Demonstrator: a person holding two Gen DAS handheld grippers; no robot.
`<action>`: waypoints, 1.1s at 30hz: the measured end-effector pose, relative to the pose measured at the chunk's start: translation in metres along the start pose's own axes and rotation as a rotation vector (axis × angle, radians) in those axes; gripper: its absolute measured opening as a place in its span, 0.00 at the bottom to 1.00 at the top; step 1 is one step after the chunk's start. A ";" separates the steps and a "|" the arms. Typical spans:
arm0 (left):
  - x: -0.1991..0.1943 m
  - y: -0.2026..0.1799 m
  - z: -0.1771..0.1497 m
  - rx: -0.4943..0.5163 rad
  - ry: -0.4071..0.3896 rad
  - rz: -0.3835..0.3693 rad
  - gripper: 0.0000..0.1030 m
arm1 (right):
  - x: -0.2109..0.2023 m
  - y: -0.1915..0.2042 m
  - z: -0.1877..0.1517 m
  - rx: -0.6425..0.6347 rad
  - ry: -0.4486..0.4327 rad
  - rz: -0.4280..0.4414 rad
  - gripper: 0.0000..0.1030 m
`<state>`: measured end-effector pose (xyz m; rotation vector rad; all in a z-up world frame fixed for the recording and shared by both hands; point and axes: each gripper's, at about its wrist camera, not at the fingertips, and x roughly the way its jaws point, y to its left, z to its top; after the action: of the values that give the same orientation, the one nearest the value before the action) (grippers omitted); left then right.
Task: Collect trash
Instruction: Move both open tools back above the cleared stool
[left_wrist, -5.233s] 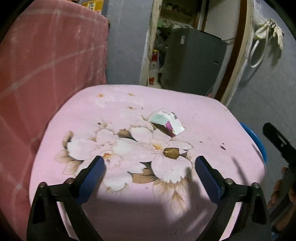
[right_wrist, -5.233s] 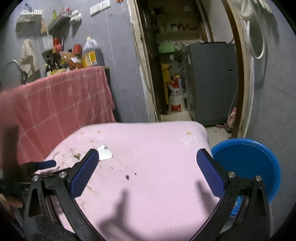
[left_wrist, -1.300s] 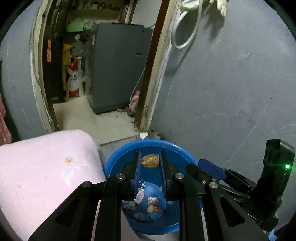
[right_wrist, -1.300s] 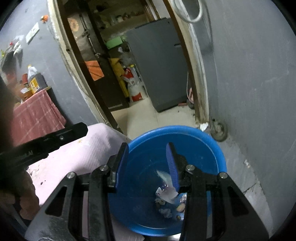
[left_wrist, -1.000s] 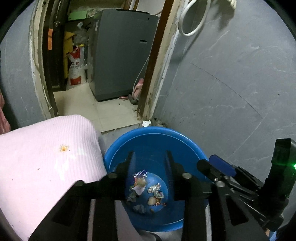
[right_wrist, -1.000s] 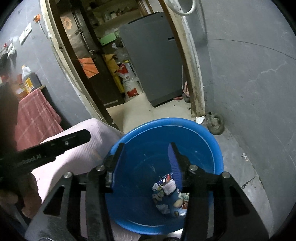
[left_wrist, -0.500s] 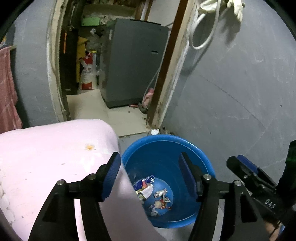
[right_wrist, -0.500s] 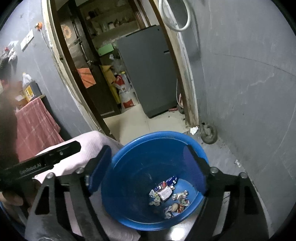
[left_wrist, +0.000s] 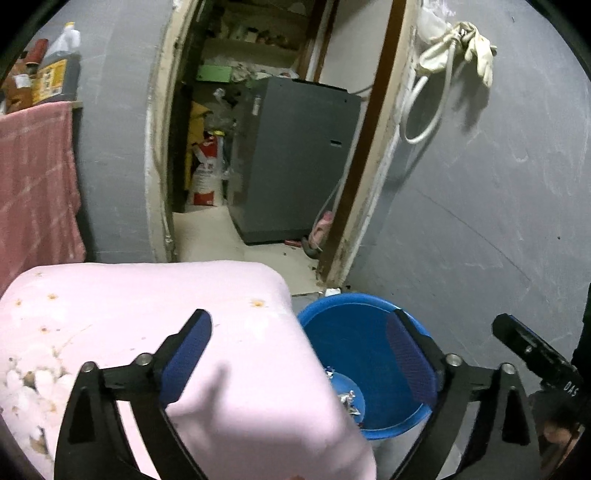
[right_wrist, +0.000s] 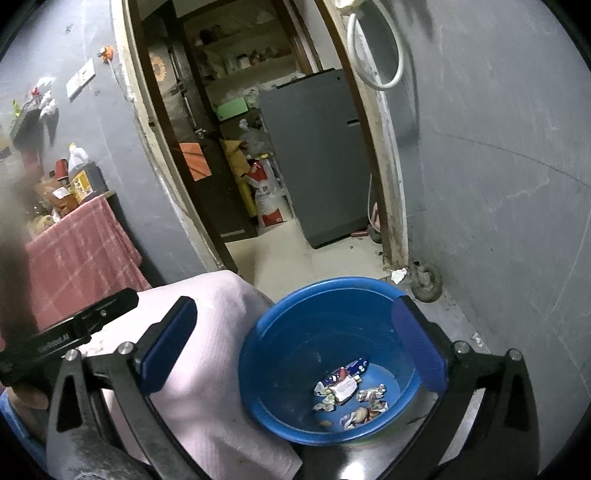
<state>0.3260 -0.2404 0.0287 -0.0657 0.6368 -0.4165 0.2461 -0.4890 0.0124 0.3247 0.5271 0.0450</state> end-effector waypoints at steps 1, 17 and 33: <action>-0.006 0.002 0.000 -0.002 -0.012 0.002 0.93 | -0.003 0.003 0.000 -0.005 -0.003 0.000 1.00; -0.086 0.013 -0.021 0.003 -0.141 0.063 0.98 | -0.060 0.045 -0.012 -0.040 -0.080 0.001 1.00; -0.174 0.015 -0.056 0.022 -0.251 0.089 0.99 | -0.139 0.079 -0.036 -0.106 -0.199 0.012 1.00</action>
<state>0.1725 -0.1535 0.0783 -0.0674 0.3861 -0.3225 0.1115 -0.4212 0.0760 0.2255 0.3242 0.0516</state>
